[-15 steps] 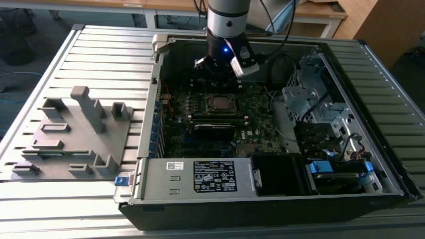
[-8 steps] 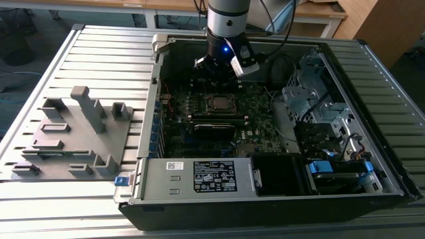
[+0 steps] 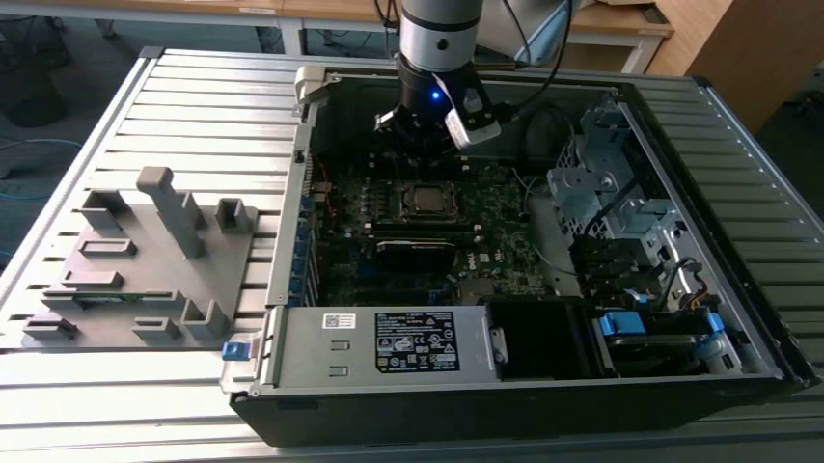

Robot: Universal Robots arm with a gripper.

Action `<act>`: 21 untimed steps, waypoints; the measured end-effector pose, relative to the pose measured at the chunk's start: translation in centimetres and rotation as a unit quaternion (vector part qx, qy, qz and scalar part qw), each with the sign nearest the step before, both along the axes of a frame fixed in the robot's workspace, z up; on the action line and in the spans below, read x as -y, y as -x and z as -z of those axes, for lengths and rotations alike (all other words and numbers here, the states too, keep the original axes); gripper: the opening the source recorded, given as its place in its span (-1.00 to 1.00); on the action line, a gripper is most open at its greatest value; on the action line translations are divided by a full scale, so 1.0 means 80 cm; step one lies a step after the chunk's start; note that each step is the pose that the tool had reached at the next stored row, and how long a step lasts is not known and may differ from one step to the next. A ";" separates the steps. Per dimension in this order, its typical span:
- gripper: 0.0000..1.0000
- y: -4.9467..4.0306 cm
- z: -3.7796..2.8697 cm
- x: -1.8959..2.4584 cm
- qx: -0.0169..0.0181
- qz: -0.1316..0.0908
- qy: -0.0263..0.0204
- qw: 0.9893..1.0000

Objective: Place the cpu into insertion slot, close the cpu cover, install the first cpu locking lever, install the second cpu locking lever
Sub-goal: 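Install the first cpu locking lever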

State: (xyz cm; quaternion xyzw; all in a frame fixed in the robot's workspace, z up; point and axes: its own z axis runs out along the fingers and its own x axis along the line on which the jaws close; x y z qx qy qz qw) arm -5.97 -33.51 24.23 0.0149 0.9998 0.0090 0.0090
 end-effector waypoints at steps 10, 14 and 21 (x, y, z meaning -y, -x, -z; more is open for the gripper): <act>-0.80 0.001 -0.0032 0.0000 0.000 0.000 0.000 1.000; -0.80 0.001 -0.0055 0.0000 0.000 0.000 0.000 1.000; -0.80 0.003 -0.0054 0.0000 0.000 0.000 0.000 1.000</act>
